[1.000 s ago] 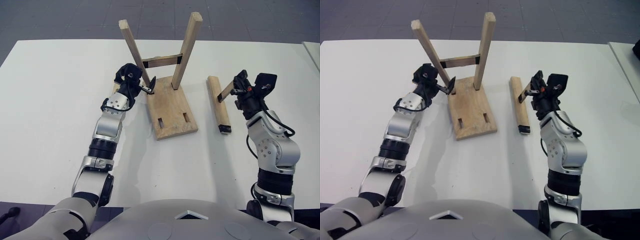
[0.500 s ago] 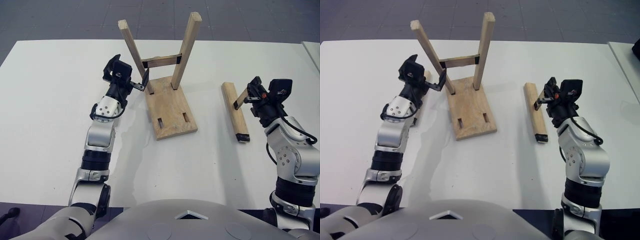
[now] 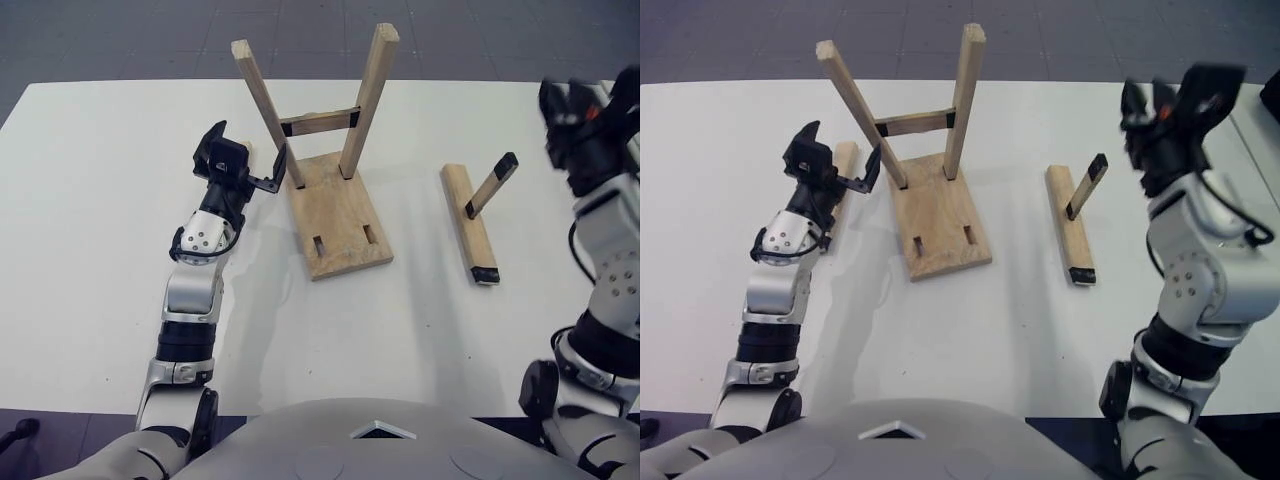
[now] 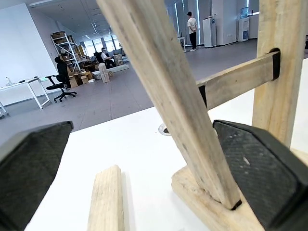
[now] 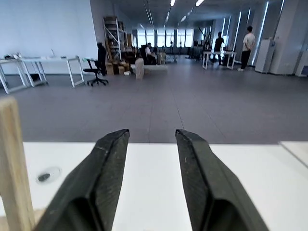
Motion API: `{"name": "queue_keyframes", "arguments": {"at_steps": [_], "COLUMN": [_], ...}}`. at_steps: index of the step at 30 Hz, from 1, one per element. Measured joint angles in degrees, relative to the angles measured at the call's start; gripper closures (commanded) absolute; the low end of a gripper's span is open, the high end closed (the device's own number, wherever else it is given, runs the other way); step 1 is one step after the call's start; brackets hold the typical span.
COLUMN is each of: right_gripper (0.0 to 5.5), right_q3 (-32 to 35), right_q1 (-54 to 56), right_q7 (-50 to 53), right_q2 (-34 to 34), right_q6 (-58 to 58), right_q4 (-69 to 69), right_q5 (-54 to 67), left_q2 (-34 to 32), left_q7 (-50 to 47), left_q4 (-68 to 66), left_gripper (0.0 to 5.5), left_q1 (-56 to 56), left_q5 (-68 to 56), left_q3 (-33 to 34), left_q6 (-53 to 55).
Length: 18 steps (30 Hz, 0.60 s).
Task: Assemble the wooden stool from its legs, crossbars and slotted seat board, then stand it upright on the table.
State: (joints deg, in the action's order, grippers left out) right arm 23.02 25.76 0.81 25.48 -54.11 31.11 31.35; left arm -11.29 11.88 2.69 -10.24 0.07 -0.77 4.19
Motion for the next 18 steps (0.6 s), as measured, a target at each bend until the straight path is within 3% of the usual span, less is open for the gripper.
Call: {"name": "queue_keyframes", "arguments": {"at_steps": [5,11,14,18], "right_gripper": [2.34,1.32,0.9,0.35], "right_q3": [-2.3,-13.3,-12.8,-8.3], "right_q1": [5.4,-5.5,-6.9,-7.1], "right_q7": [0.0,-4.6,-5.6,-3.6], "right_q2": [0.0,-3.6,-3.5,-5.7], "right_q6": [1.8,13.7,16.0,9.0], "right_q4": [-6.0,-19.7,-19.5,-13.2], "right_q5": [-2.4,-11.0,-11.1,-6.3], "left_q2": [-0.2,-0.2,0.0,0.0], "left_q7": [-0.4,-1.3,-1.3,-1.9], "left_q4": [-0.2,-1.2,-2.3,-3.0], "left_gripper": [0.1,0.1,0.1,0.1], "left_q1": [0.3,0.4,0.3,0.3], "left_q5": [0.0,0.2,0.3,0.3], "left_q3": [0.4,0.3,0.1,0.3], "left_q6": [-0.4,-1.2,-1.3,-1.5]}}
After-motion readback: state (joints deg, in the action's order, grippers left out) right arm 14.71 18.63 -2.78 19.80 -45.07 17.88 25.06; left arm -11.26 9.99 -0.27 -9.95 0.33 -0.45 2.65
